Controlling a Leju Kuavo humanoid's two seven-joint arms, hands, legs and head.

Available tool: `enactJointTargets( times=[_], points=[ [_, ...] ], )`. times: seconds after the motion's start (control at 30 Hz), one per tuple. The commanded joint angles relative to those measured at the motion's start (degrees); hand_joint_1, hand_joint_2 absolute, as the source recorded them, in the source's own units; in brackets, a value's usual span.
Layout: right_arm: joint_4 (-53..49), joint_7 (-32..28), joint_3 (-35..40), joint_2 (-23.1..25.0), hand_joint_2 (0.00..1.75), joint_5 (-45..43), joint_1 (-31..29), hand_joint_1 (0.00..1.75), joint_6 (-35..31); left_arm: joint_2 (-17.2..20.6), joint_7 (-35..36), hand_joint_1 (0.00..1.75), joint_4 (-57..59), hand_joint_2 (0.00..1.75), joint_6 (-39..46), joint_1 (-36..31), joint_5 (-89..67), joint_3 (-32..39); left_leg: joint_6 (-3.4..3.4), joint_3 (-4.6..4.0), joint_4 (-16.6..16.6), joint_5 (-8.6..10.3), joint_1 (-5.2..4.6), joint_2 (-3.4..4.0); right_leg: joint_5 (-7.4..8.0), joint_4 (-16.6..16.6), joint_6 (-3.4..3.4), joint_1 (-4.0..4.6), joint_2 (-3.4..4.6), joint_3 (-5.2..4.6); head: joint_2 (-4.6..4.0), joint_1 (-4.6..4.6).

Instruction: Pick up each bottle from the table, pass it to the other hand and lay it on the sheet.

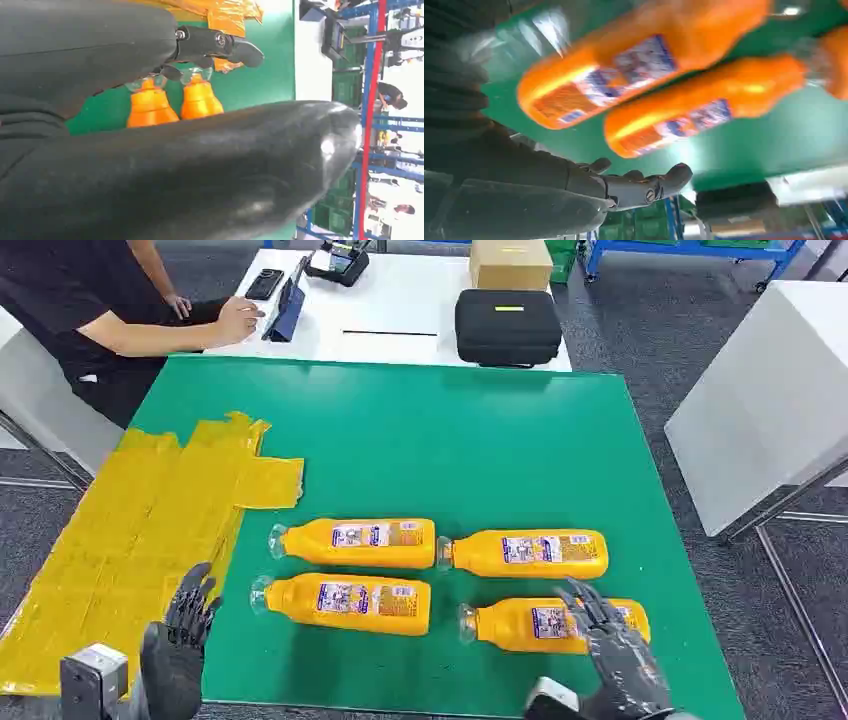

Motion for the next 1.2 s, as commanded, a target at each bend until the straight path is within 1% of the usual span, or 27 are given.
enactJointTargets(
  times=[0.03, 0.07, 0.1, 0.13, 0.17, 0.2, 0.23, 0.3, 0.37, 0.4, 0.43, 0.47, 0.6, 0.63, 0.67, 0.73, 0.77, 0.83, 0.87, 0.9, 0.97, 1.0, 1.07, 1.1, 1.13, 1.17, 1.2],
  points=[
    [8.68, 0.18, 0.38, -10.82, 1.75, -3.18, -0.05, 0.00, 0.11, 1.71, 0.82, 0.00, 4.23, 0.00, -0.04, -4.18, 1.10, -1.48, 0.06, 0.23, -0.09, -0.04, -0.04, -0.11, -0.03, -0.08, -0.25, 0.00, -0.04, 0.26, 0.00, -0.02],
    [9.55, 0.93, 1.44, -11.91, 1.75, -3.30, -0.85, 0.00, -0.49, 1.62, 0.87, 0.00, 4.07, 0.00, 0.08, -4.26, 1.16, -1.40, 0.07, 0.33, -0.10, -0.08, -0.05, -0.09, -0.04, -0.09, -0.34, 0.01, 0.00, 0.39, 0.00, -0.02],
    [10.51, 1.32, 2.06, -12.73, 1.75, -3.45, -1.80, 0.00, -0.66, 1.54, 1.00, 0.00, 3.82, 0.00, 0.30, -4.22, 1.20, -1.29, 0.06, 0.31, -0.10, -0.07, -0.01, -0.05, -0.01, -0.12, -0.29, 0.04, 0.03, 0.64, 0.00, -0.02],
    [11.21, 1.56, 2.66, -13.53, 1.75, -4.33, -2.62, 0.00, -0.96, 1.57, 1.10, 0.00, 3.72, 0.00, 0.48, -4.23, 1.22, -1.20, 0.05, 0.18, -0.07, -0.02, -0.01, 0.00, 0.05, -0.08, -0.19, 0.03, 0.05, 0.53, 0.00, -0.04],
    [11.95, 1.61, 3.15, -14.48, 1.75, -5.78, -3.33, 0.00, -0.90, 1.71, 1.12, 0.00, 3.61, 0.00, 0.60, -4.07, 1.23, -1.14, 0.07, 0.33, -0.07, -0.08, -0.01, 0.00, 0.00, -0.09, -0.34, 0.04, 0.08, 0.73, 0.00, -0.02],
    [12.34, 1.69, 3.55, -14.94, 1.75, -6.20, -3.73, 0.00, -0.85, 1.80, 1.14, 0.00, 3.61, 0.00, 0.70, -4.03, 1.25, -1.11, 0.05, 0.23, -0.06, -0.04, 0.00, 0.02, 0.04, -0.09, -0.23, 0.05, 0.08, 0.72, 0.00, -0.04],
    [13.17, 1.76, 3.96, -14.96, 1.75, -6.28, -4.62, 0.00, -0.60, 2.02, 1.14, 0.00, 3.60, 0.00, 0.83, -4.01, 1.31, -1.06, 0.08, 0.38, -0.07, -0.10, -0.02, 0.06, 0.00, -0.08, -0.34, 0.04, 0.15, 0.85, 0.00, -0.02],
    [14.36, 1.78, 4.71, -14.17, 1.75, -6.47, -6.08, 0.00, -0.12, 2.28, 1.14, 0.00, 3.55, 0.00, 0.99, -3.99, 1.44, -0.95, 0.08, 0.42, -0.08, -0.10, -0.01, 0.03, 0.00, -0.10, -0.38, 0.05, 0.13, 0.90, 0.00, -0.02],
    [15.31, 1.92, 5.47, -13.36, 1.75, -6.12, -7.25, 0.00, 0.21, 2.35, 1.14, 0.00, 3.51, 0.00, 1.02, -3.95, 1.42, -0.88, 0.04, 0.24, -0.09, 0.00, 0.03, 0.00, 0.07, -0.13, -0.22, 0.08, 0.06, 0.73, 0.00, 0.00],
    [16.35, 2.37, 6.31, -12.65, 1.75, -4.96, -8.33, 0.00, -0.21, 2.40, 1.14, 0.00, 3.46, 0.00, 1.05, -3.86, 1.41, -0.90, 0.05, 0.36, -0.12, -0.03, 0.02, 0.00, 0.05, -0.14, -0.33, 0.08, 0.09, 0.82, 0.00, -0.02],
    [16.35, 2.38, 6.43, -12.44, 1.75, -4.93, -8.41, 0.00, -0.25, 2.42, 1.14, 0.00, 3.49, 0.00, 1.05, -3.76, 1.41, -0.90, 0.03, 0.20, -0.09, 0.01, 0.03, 0.01, 0.08, -0.12, -0.21, 0.07, 0.06, 0.69, 0.00, -0.02],
    [16.95, 2.37, 6.71, -12.06, 1.75, -4.77, -8.79, 0.00, -0.50, 2.45, 1.14, 0.00, 3.38, 0.00, 1.06, -3.68, 1.38, -0.94, 0.04, 0.34, -0.12, -0.03, 0.05, 0.00, 0.05, -0.15, -0.32, 0.10, 0.08, 0.81, 0.00, -0.04],
    [17.34, 2.25, 6.91, -11.84, 1.75, -4.71, -8.88, 0.00, -1.06, 2.44, 1.14, 0.00, 3.35, 0.00, 1.10, -3.64, 1.38, -1.03, 0.05, 0.32, -0.09, -0.04, 0.03, -0.04, 0.03, -0.12, -0.31, 0.09, 0.04, 0.81, 0.00, -0.02],
    [17.57, 2.05, 7.23, -11.92, 1.75, -4.67, -8.96, 0.00, -1.45, 2.38, 1.14, 0.00, 3.35, 0.00, 1.15, -3.63, 1.38, -1.05, 0.04, 0.18, -0.08, 0.01, 0.01, -0.02, 0.06, -0.09, -0.18, 0.05, 0.03, 0.66, 0.00, -0.04],
    [18.01, 1.61, 7.50, -12.15, 1.75, -4.78, -9.07, 0.00, -2.01, 2.22, 1.14, 0.00, 3.35, 0.00, 1.18, -3.65, 1.38, -1.12, 0.06, 0.33, -0.10, -0.04, 0.03, -0.05, 0.02, -0.13, -0.33, 0.08, 0.04, 0.83, 0.00, -0.02],
    [19.31, 0.65, 8.38, -12.51, 1.75, -5.09, -9.94, 0.00, -2.37, 1.98, 1.04, 0.00, 3.43, 0.00, 1.10, -3.85, 1.48, -1.21, 0.04, 0.19, -0.07, 0.00, 0.03, -0.02, 0.06, -0.11, -0.20, 0.07, 0.04, 0.69, 0.00, -0.02],
    [20.52, -0.06, 9.67, -13.56, 1.75, -5.94, -10.84, 0.00, -2.41, 1.60, 1.10, 0.00, 3.55, 0.00, 1.19, -3.99, 1.40, -1.08, 0.05, 0.30, -0.08, -0.04, 0.03, -0.03, 0.03, -0.12, -0.31, 0.08, 0.05, 0.80, 0.00, -0.02],
    [22.46, -1.28, 10.75, -14.72, 1.75, -7.38, -12.15, 0.00, -2.46, 1.38, 1.26, 0.00, 3.82, 0.00, 1.26, -4.24, 1.14, -1.21, 0.05, 0.17, -0.06, 0.00, 0.02, 0.01, 0.07, -0.10, -0.19, 0.06, 0.06, 0.67, 0.00, -0.02],
    [22.46, -1.28, 10.75, -14.72, 1.75, -7.38, -12.15, 0.00, -2.46, 1.38, 1.26, 0.00, 3.82, 0.00, 1.26, -4.24, 1.14, -1.21, 0.05, 0.16, -0.06, 0.00, 0.02, 0.00, 0.07, -0.09, -0.17, 0.05, 0.06, 0.66, 0.00, -0.02],
    [22.46, -1.28, 10.75, -14.72, 1.75, -7.38, -12.15, 0.00, -2.46, 1.38, 1.26, 0.00, 3.82, 0.00, 1.26, -4.24, 1.14, -1.21, 0.07, 0.28, -0.06, -0.04, 0.02, 0.00, 0.05, -0.10, -0.29, 0.07, 0.08, 0.78, 0.00, -0.02],
    [22.46, -1.28, 10.75, -14.72, 1.75, -7.38, -12.15, 0.00, -2.46, 1.38, 1.26, 0.00, 3.82, 0.00, 1.26, -4.24, 1.14, -1.21, 0.05, 0.18, -0.07, 0.01, 0.01, -0.03, 0.07, -0.10, -0.21, 0.05, 0.02, 0.69, 0.00, -0.04],
    [22.46, -1.28, 10.75, -14.72, 1.75, -7.38, -12.15, 0.00, -2.46, 1.38, 1.26, 0.00, 3.82, 0.00, 1.26, -4.24, 1.14, -1.21, 0.07, 0.31, -0.08, -0.03, 0.03, -0.06, 0.03, -0.12, -0.34, 0.08, 0.02, 0.81, 0.00, 0.00],
    [24.35, -1.42, 13.83, -15.14, 1.75, -8.32, -14.92, 0.00, -1.80, 1.45, 1.28, 0.00, 4.25, 0.00, 1.35, -4.77, 1.03, -1.24, 0.05, 0.18, -0.08, 0.01, 0.00, -0.03, 0.06, -0.09, -0.20, 0.04, 0.03, 0.67, 0.00, -0.04],
    [25.28, -1.31, 14.97, -15.07, 1.75, -8.46, -16.06, 0.00, -1.17, 1.58, 1.25, 0.00, 4.53, 0.00, 1.39, -5.07, 1.03, -1.32, 0.06, 0.34, -0.11, -0.03, 0.01, -0.02, 0.04, -0.13, -0.34, 0.06, 0.07, 0.82, 0.00, -0.02],
    [26.58, -1.07, 16.55, -14.70, 1.75, -8.15, -17.61, 0.00, -0.09, 1.75, 1.30, 0.00, 4.87, 0.00, 1.41, -5.49, 1.01, -1.34, 0.05, 0.26, -0.10, 0.00, 0.02, 0.02, 0.08, -0.13, -0.24, 0.06, 0.08, 0.75, 0.00, -0.02],
    [28.56, -0.51, 18.86, -14.11, 1.75, -7.61, -19.56, 0.00, 0.90, 1.89, 1.45, 0.00, 5.25, 0.00, 1.43, -5.96, 1.06, -1.46, 0.07, 0.40, -0.13, -0.04, 0.03, 0.06, 0.07, -0.17, -0.37, 0.09, 0.16, 0.87, 0.00, -0.02],
    [29.93, 0.45, 20.58, -13.61, 1.75, -6.17, -20.95, 0.00, 1.36, 1.81, 1.62, 0.00, 5.44, 0.00, 1.47, -6.29, 1.13, -1.47, 0.04, 0.30, -0.11, -0.01, 0.07, 0.09, 0.10, -0.17, -0.28, 0.12, 0.16, 0.79, 0.00, -0.02]
  ],
)
